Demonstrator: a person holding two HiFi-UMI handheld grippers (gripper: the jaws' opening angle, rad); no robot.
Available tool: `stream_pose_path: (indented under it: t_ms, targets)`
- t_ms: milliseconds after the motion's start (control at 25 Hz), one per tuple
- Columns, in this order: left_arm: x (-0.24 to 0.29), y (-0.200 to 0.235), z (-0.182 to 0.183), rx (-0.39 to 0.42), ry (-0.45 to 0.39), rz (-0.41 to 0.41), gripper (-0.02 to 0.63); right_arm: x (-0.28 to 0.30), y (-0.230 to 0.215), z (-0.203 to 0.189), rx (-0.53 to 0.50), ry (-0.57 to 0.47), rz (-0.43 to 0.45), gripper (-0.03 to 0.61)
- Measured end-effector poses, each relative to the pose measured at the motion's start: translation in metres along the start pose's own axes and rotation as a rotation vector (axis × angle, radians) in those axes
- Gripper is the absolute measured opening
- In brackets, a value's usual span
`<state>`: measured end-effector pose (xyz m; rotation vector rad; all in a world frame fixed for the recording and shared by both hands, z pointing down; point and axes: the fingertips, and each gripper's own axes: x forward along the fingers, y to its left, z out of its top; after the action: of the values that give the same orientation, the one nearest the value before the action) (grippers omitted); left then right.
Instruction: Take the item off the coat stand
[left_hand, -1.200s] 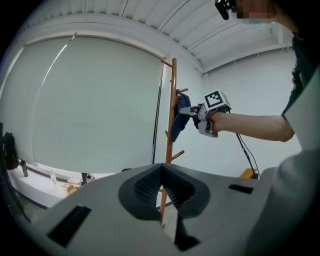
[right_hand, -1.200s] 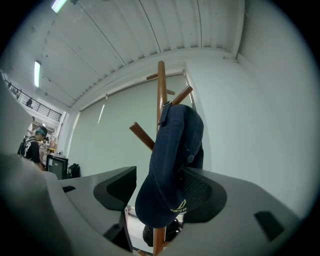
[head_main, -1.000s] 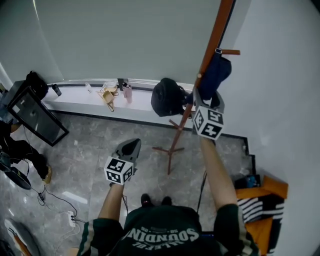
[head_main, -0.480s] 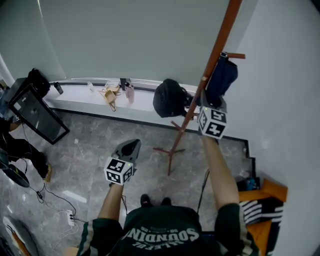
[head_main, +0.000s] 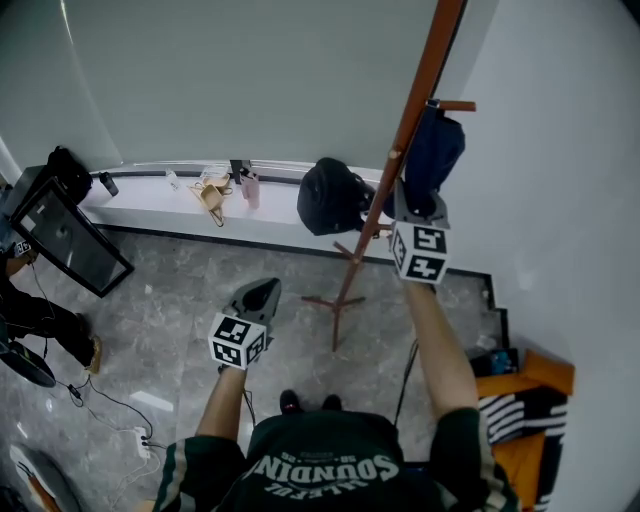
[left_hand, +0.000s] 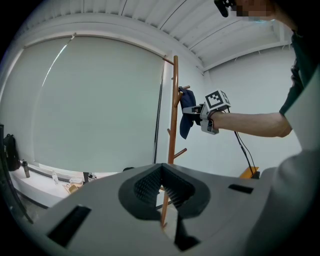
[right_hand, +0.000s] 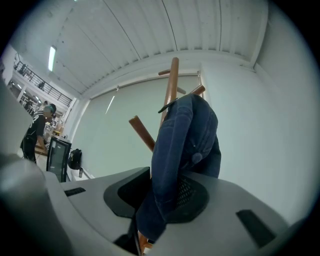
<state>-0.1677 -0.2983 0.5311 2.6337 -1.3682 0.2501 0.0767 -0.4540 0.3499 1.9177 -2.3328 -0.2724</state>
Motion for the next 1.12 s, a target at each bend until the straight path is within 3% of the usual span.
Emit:
stream_pose_path:
  t_ms: [800,1120]
  targets:
    - [0.021,-0.020,0.007,0.016,-0.002,-0.063,0.002,-0.036,-0.051,0.036,-0.056,-0.079,-0.096,0.078]
    - [0.038,-0.038,0.009,0.028,0.003,-0.113,0.002,-0.056,-0.076,0.021,-0.063,-0.056,-0.135,0.078]
